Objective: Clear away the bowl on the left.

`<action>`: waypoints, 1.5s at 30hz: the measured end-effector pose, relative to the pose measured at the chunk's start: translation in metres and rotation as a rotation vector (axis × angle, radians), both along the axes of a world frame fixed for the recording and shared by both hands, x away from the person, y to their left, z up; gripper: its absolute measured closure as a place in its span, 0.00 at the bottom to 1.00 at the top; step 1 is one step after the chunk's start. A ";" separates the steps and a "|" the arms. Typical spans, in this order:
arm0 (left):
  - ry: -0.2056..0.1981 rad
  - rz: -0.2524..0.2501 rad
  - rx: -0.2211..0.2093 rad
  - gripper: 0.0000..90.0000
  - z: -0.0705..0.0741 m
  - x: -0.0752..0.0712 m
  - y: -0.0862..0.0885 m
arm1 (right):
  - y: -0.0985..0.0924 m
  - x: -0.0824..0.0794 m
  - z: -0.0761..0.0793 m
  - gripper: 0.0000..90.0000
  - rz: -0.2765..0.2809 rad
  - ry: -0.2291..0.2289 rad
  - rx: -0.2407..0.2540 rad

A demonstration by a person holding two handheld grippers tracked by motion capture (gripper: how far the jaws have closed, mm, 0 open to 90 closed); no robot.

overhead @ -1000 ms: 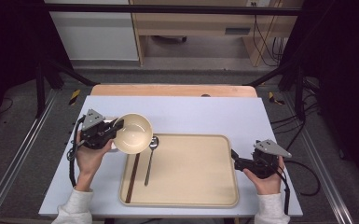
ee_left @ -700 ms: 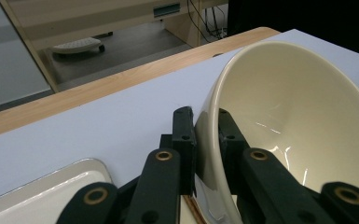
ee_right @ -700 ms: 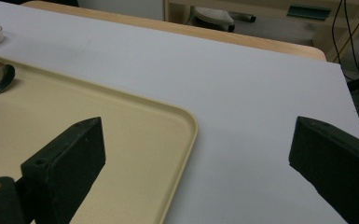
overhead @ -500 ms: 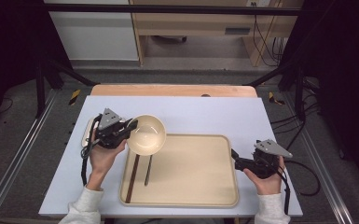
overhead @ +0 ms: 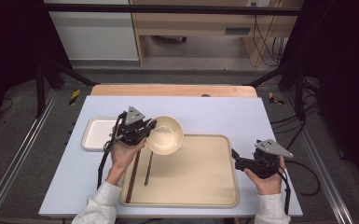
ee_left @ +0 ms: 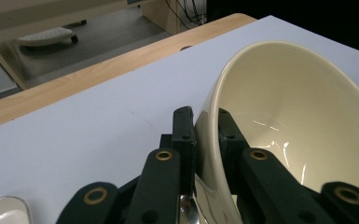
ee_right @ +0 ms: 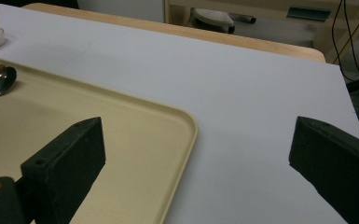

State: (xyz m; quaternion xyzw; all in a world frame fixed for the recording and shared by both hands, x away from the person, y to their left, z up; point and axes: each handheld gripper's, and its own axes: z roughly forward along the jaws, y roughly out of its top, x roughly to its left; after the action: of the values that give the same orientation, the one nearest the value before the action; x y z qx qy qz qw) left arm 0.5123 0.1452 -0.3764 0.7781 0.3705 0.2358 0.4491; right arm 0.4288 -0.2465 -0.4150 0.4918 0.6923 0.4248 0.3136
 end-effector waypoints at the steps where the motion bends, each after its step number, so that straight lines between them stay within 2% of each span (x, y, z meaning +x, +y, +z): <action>1: 0.000 0.000 0.000 0.91 0.000 0.000 0.000 | 0.000 0.000 0.000 0.04 0.000 -0.001 -0.001; 9: 0.045 -0.003 0.016 0.91 -0.017 0.014 -0.018 | 0.000 0.000 0.000 0.04 -0.001 0.002 0.001; 11: 0.067 -0.002 0.035 0.91 -0.024 0.019 -0.023 | 0.000 0.001 -0.001 0.04 -0.001 0.002 -0.003; 19: 0.113 0.005 0.053 0.91 -0.040 0.030 -0.031 | -0.001 0.001 -0.001 0.04 0.000 0.001 0.000; 22: 0.130 0.009 0.042 0.91 -0.045 0.033 -0.034 | 0.000 0.001 -0.001 0.04 0.000 0.008 0.006; 29: 0.151 0.005 0.057 0.90 -0.053 0.038 -0.039 | -0.001 0.001 -0.001 0.05 -0.002 0.006 0.007; 35: 0.178 0.008 0.044 0.91 -0.056 0.043 -0.037 | -0.001 0.001 -0.001 0.05 -0.001 0.008 0.007; 37: 0.176 0.012 0.040 0.91 -0.057 0.043 -0.037 | -0.001 0.001 -0.001 0.05 -0.001 0.008 0.007; 40: 0.179 0.021 0.069 0.92 -0.060 0.045 -0.036 | -0.002 0.001 -0.001 0.05 -0.002 0.001 0.004; 43: 0.179 0.021 0.075 0.92 -0.061 0.046 -0.036 | -0.002 0.001 -0.001 0.05 -0.003 0.003 0.005; 45: 0.180 0.024 0.094 0.92 -0.062 0.047 -0.036 | -0.002 0.001 -0.001 0.05 -0.002 0.003 0.006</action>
State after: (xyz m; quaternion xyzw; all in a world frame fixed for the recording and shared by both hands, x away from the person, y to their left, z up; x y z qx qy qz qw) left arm 0.5592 0.1094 -0.4385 0.8120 0.4071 0.1874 0.3740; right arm 0.4301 -0.2487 -0.4162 0.4942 0.6911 0.4257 0.3113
